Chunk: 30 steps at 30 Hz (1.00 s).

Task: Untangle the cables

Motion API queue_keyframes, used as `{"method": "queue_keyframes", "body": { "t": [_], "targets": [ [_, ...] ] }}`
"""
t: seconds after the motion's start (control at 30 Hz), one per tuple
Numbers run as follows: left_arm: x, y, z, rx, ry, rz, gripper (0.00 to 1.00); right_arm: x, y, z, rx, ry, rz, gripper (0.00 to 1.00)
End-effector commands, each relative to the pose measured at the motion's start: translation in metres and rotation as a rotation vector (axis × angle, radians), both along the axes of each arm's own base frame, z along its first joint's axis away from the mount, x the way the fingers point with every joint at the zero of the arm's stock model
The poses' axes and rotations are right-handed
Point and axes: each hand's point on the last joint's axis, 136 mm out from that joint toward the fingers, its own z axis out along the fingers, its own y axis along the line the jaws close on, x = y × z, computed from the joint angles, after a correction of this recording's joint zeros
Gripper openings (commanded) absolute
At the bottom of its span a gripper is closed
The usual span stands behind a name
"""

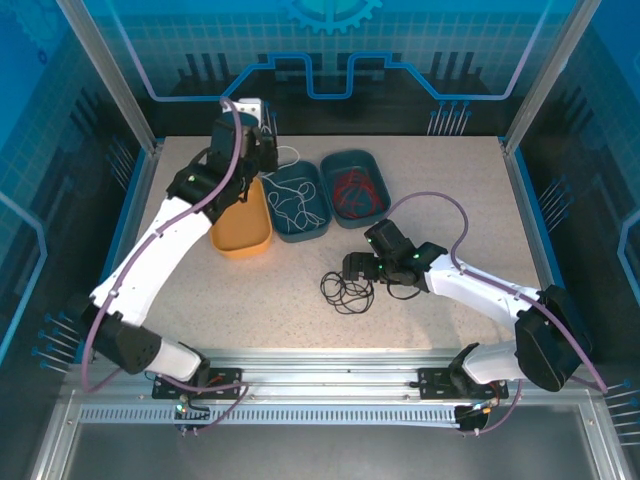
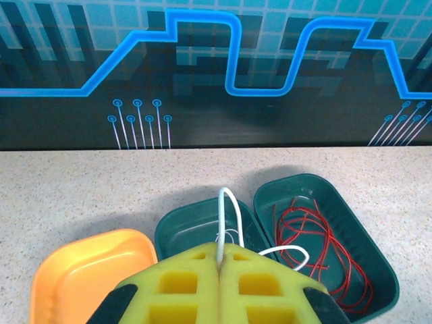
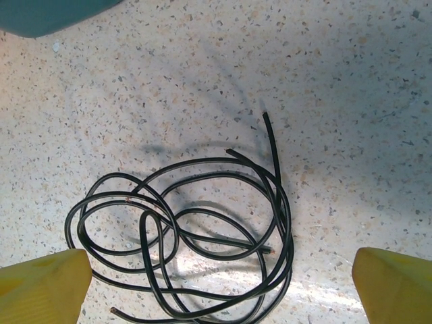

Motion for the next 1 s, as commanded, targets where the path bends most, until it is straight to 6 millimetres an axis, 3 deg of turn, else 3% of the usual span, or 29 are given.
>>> {"method": "queue_keyframes", "body": {
  "t": [0.0,0.33,0.67,0.97],
  "targets": [
    [0.016,-0.002,-0.006,-0.007,0.029,0.009,0.03,0.002,-0.002,0.012,-0.010,-0.022,0.003,1.00],
    [0.044,-0.020,-0.070,-0.006,0.201,0.001,0.02,-0.001,-0.008,0.020,-0.017,-0.040,-0.012,1.00],
    [0.058,-0.014,-0.121,0.002,0.342,0.047,0.02,-0.002,-0.009,0.022,-0.011,-0.047,-0.016,1.00],
    [0.091,-0.012,-0.165,0.000,0.453,0.069,0.03,-0.003,-0.011,0.026,-0.014,-0.054,-0.020,1.00]
  ]
}}
